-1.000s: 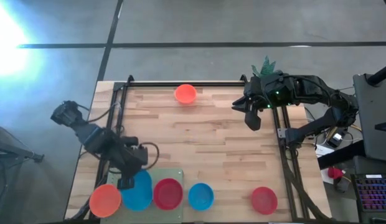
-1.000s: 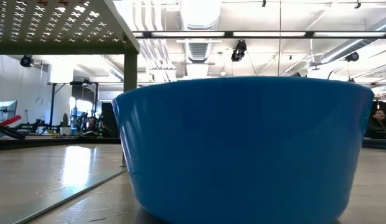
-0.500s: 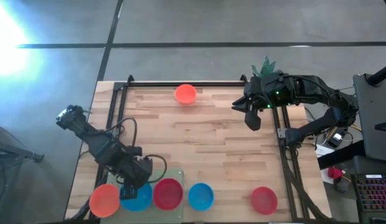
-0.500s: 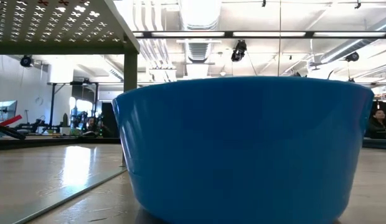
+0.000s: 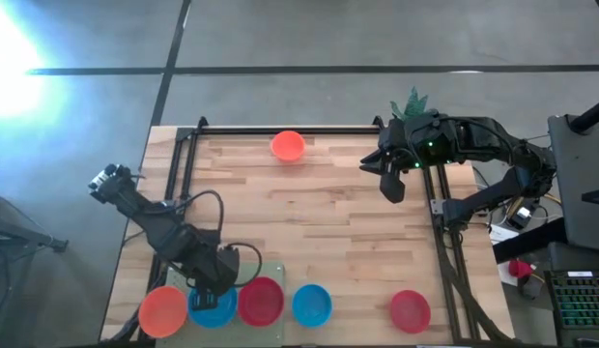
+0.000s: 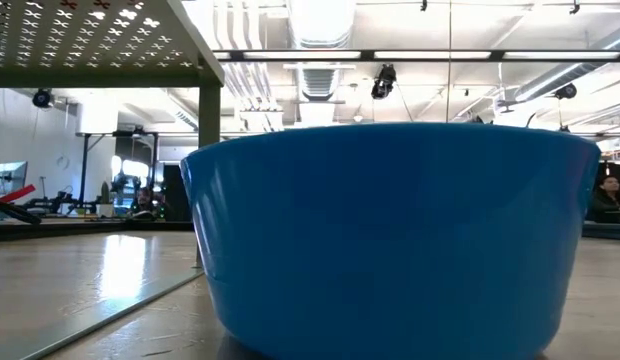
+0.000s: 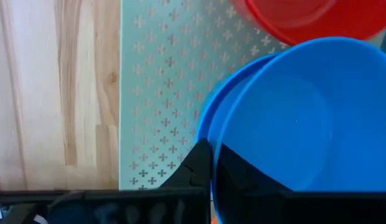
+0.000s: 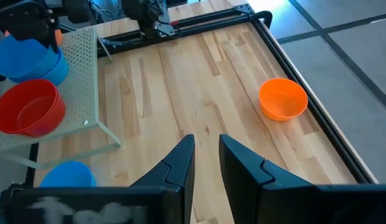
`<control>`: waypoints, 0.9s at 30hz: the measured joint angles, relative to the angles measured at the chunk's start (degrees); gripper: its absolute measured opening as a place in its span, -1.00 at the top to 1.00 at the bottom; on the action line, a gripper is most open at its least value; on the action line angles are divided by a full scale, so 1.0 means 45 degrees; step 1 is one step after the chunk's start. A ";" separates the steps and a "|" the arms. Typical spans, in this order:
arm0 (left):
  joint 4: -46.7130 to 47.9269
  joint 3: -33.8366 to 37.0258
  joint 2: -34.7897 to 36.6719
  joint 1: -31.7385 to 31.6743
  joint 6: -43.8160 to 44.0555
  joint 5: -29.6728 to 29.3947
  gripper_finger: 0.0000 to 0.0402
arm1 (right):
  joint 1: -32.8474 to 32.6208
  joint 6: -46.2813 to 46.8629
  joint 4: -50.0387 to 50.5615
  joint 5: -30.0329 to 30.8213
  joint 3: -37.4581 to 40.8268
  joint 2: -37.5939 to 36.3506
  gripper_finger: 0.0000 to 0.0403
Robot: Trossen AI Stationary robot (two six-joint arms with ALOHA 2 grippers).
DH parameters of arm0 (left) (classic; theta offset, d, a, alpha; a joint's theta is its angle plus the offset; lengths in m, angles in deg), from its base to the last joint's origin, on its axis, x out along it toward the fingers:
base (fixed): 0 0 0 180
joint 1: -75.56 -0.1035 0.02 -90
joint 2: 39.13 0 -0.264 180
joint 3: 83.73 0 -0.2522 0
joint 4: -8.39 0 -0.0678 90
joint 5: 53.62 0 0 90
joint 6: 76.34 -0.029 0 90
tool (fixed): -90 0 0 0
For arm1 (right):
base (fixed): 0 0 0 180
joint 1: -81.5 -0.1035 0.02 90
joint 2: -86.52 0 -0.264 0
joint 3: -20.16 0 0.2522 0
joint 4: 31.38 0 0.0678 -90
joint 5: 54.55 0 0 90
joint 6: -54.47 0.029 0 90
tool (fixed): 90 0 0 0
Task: Pick & Place Mini bowls
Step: Stack the top blue bowl on the blue bowl on the shelf
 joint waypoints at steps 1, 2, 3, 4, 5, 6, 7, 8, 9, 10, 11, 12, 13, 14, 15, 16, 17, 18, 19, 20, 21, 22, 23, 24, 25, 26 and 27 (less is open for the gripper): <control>-0.0056 0.0078 0.0000 0.0000 0.0019 0.0022 0.97 | 0.0000 0.0000 -0.0003 0.0000 0.0000 0.0000 0.66; -0.0134 0.0125 0.0011 0.0000 0.0019 0.0080 0.97 | 0.0000 0.0000 -0.0002 0.0000 0.0000 0.0002 0.66; -0.0242 0.0159 0.0022 0.0000 0.0019 0.0127 0.97 | 0.0000 0.0004 0.0002 0.0000 0.0000 0.0000 0.66; -0.0329 0.0194 0.0045 0.0000 0.0024 0.0137 0.97 | 0.0000 0.0013 -0.0002 0.0000 0.0000 0.0004 0.66; -0.0399 0.0234 0.0075 0.0000 0.0024 0.0143 0.97 | 0.0000 0.0019 -0.0001 0.0000 0.0000 0.0000 0.66; -0.0476 0.0254 0.0085 0.0000 0.0024 0.0146 0.97 | 0.0000 0.0019 -0.0002 -0.0004 0.0000 0.0000 0.66; -0.0527 0.0256 0.0085 0.0000 0.0024 0.0146 0.97 | 0.0000 0.0030 -0.0003 -0.0001 0.0000 0.0001 0.66; -0.0540 0.0260 0.0084 0.0005 0.0025 0.0146 0.97 | 0.0000 0.0044 -0.0003 -0.0003 0.0000 0.0002 0.66; -0.0526 0.0263 0.0086 0.0010 0.0037 0.0146 0.97 | 0.0000 0.0044 -0.0003 0.0000 0.0000 0.0000 0.66; -0.0525 0.0263 0.0085 0.0010 0.0043 0.0146 0.97 | 0.0000 0.0044 -0.0003 -0.0002 0.0000 0.0000 0.66; -0.0529 0.0263 0.0087 0.0010 0.0043 0.0146 0.96 | 0.0000 0.0044 -0.0003 0.0000 0.0000 0.0004 0.66; -0.0529 0.0263 0.0087 0.0010 0.0043 0.0146 0.95 | 0.0000 0.0044 -0.0003 0.0000 0.0000 0.0000 0.66; -0.0533 0.0263 0.0087 0.0014 0.0044 0.0141 0.93 | 0.0000 0.0041 -0.0003 0.0000 0.0000 0.0000 0.66; -0.0538 0.0263 0.0087 0.0018 0.0047 0.0112 0.90 | 0.0000 0.0040 -0.0003 -0.0004 0.0000 0.0000 0.66; -0.0546 0.0263 0.0087 0.0019 0.0046 0.0084 0.87 | 0.0000 0.0044 -0.0006 0.0000 0.0000 0.0000 0.66; -0.0550 0.0263 0.0087 0.0041 0.0057 -0.0005 0.83 | 0.0000 0.0044 -0.0003 0.0000 0.0000 0.0000 0.66; -0.0553 0.0263 0.0087 0.0059 0.0094 -0.0121 0.79 | 0.0000 0.0044 -0.0005 -0.0005 0.0000 0.0000 0.66; -0.0559 0.0263 0.0087 0.0068 0.0137 -0.0232 0.75 | 0.0000 0.0042 -0.0003 0.0000 0.0000 0.0000 0.66; -0.0559 0.0263 0.0087 0.0068 0.0160 -0.0278 0.71 | 0.0000 0.0043 -0.0008 0.0000 0.0000 0.0000 0.66; -0.0563 0.0263 0.0087 0.0068 0.0170 -0.0282 0.67 | 0.0000 0.0044 -0.0008 0.0000 0.0000 0.0000 0.66; -0.0567 0.0263 0.0087 0.0068 0.0174 -0.0261 0.63 | 0.0000 0.0043 -0.0008 0.0000 0.0000 0.0000 0.66; -0.0573 0.0263 0.0087 0.0068 0.0158 -0.0181 0.60 | 0.0000 0.0040 -0.0008 0.0000 0.0000 0.0000 0.66; -0.0569 0.0263 0.0087 0.0068 0.0073 -0.0050 0.57 | 0.0000 0.0040 -0.0008 0.0000 0.0000 0.0000 0.66; -0.0560 0.0263 0.0091 0.0073 -0.0008 -0.0008 0.55 | 0.0000 0.0042 -0.0008 0.0000 0.0000 0.0001 0.66; -0.0556 0.0263 0.0097 0.0073 -0.0047 0.0003 0.54 | 0.0000 0.0044 -0.0008 0.0000 0.0000 0.0000 0.66; -0.0556 0.0263 0.0112 0.0073 -0.0068 0.0005 0.53 | 0.0000 0.0043 -0.0009 0.0000 0.0000 0.0000 0.66; -0.0553 0.0263 0.0123 0.0073 -0.0078 0.0005 0.53 | 0.0000 0.0044 -0.0012 0.0000 0.0000 0.0001 0.66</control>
